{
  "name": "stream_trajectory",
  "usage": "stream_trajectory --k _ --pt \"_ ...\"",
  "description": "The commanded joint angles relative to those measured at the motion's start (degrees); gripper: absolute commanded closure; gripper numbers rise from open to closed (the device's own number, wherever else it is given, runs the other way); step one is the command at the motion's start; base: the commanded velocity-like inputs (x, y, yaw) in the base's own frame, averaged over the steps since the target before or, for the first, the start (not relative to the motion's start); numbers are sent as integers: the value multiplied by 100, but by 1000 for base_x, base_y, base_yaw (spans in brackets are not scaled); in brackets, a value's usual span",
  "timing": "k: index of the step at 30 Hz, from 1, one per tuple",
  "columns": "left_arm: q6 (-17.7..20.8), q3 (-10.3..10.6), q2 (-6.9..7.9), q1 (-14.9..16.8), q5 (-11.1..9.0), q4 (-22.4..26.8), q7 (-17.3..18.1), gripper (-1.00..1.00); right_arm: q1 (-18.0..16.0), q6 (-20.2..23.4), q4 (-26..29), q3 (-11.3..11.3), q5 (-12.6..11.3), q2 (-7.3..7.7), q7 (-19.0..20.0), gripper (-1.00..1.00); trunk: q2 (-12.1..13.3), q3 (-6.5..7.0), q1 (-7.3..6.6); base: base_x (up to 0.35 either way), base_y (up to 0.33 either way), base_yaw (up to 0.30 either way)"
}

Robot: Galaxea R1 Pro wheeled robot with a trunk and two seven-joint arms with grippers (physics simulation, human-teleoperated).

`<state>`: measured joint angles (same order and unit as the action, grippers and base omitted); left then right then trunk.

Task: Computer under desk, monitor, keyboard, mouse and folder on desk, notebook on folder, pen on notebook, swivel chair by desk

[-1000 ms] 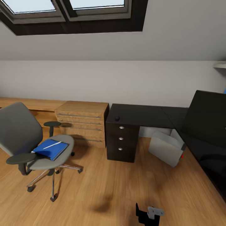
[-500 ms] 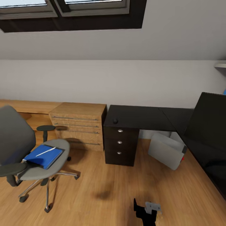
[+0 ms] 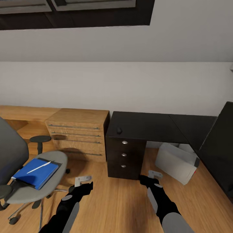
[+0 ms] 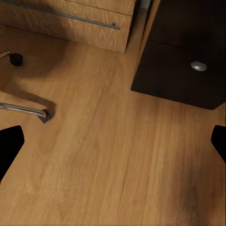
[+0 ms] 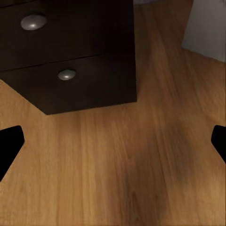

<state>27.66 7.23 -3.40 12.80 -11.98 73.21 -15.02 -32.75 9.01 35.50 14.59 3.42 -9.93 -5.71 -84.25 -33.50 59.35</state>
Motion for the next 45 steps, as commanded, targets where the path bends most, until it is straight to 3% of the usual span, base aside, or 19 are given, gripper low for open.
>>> stream_trajectory --k 1,8,11,12,13,15,16,18,23,35,37,38,39,45 --pt "50 6 5 3 -60 41 -53 -100 -6 37 17 24 5 -7 0 -100 -3 -6 3 326 0 0" --pt "138 -17 68 -98 -44 320 -101 -100 -15 21 51 26 -102 -7 8 -100 -3 -6 3 326 0 0" --pt "152 -19 83 -336 -44 780 -174 -100 -13 29 74 26 -109 -7 14 -100 -3 -6 3 326 0 0" --pt "166 -13 87 -680 -48 1270 -206 -100 -7 39 204 -6 -117 -7 21 -100 -3 -6 3 326 0 0" --pt "169 -11 87 -751 -48 1352 -211 -100 -4 39 246 -26 -118 -7 22 -100 -3 -6 3 326 0 0" --pt "181 -7 86 -900 -52 1507 -220 -100 8 45 383 -190 -119 -7 24 -100 -3 -6 3 326 0 0" --pt "189 -9 85 -995 -53 1591 -225 -100 26 52 577 -533 -121 -7 21 -100 -3 -6 3 280 0 0" --pt "189 -10 85 -1027 -52 1619 -227 -100 60 55 698 -710 -125 -7 20 -100 -3 -6 3 190 0 0" --pt "175 17 69 -1058 -58 1651 -229 -100 133 57 830 -895 -132 -7 26 -100 -3 -6 3 50 0 0" --pt "186 0 67 -1060 -106 1627 -236 -100 153 51 836 -905 -140 -7 27 -100 438 191 -238 0 0 0" --pt "186 -3 67 -1060 -181 1598 -237 -100 154 50 835 -910 -140 -7 27 -100 518 227 -282 0 0 0" --pt "187 -5 67 -1060 -344 1576 -241 -100 154 49 835 -916 -179 -7 27 -100 559 245 -304 0 0 0" --pt "187 -10 74 -1060 -451 1559 -246 -100 154 44 835 -929 -366 -7 27 -100 599 263 -326 0 0 0" --pt "181 -6 69 -1060 -469 1466 -247 -100 154 48 835 -936 -414 -7 27 -100 839 371 -458 0 0 0"
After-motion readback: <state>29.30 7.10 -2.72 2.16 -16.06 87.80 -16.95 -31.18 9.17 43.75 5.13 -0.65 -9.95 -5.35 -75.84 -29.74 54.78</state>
